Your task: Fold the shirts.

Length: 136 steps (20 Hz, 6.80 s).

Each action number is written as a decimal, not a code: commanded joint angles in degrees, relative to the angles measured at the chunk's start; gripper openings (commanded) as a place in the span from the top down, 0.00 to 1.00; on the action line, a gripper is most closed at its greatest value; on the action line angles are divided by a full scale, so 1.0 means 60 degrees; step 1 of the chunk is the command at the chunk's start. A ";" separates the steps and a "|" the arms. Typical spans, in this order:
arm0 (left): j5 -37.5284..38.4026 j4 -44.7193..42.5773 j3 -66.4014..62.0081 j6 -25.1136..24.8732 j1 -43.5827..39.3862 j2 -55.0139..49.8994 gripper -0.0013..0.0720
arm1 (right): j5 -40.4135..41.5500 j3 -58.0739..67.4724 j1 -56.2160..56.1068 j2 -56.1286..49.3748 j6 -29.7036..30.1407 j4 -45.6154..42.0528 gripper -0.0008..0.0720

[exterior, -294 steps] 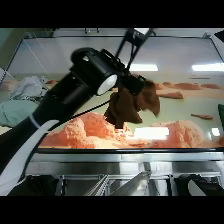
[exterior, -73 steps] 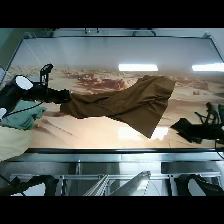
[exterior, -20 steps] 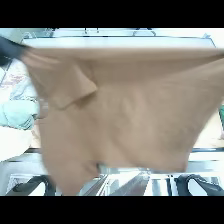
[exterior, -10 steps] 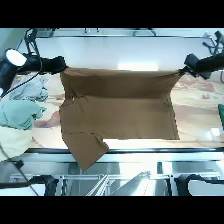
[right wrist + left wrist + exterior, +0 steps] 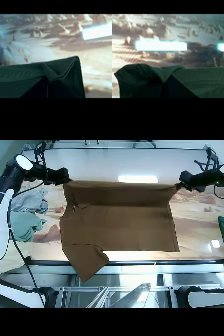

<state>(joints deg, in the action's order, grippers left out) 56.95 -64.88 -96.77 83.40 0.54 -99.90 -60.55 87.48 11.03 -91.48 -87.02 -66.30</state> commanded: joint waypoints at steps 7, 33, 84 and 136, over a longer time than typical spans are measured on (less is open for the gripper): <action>-0.0277 0.0007 0.3530 0.0044 -0.0084 0.1009 0.95 | -0.1581 -0.1100 -0.0073 0.0098 -0.0087 -0.1184 0.97; 0.0579 -0.1472 1.3406 0.4572 -0.0911 1.1697 0.17 | -0.2208 -0.3486 0.0208 0.6131 -0.0393 -0.0831 0.31; -0.1075 -0.0200 1.2622 0.3013 -0.1891 0.9628 0.95 | 0.1446 -1.1242 0.1293 0.6200 -0.2138 0.1038 0.52; 0.0576 -0.0747 0.2317 0.0852 -0.1654 0.2514 0.95 | -0.2892 -0.2335 0.3654 0.0135 0.2685 0.2532 0.09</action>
<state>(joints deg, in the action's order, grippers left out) 61.06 -69.34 -83.29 88.82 -6.44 -85.67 -73.34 73.45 27.68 -86.67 -76.60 -55.96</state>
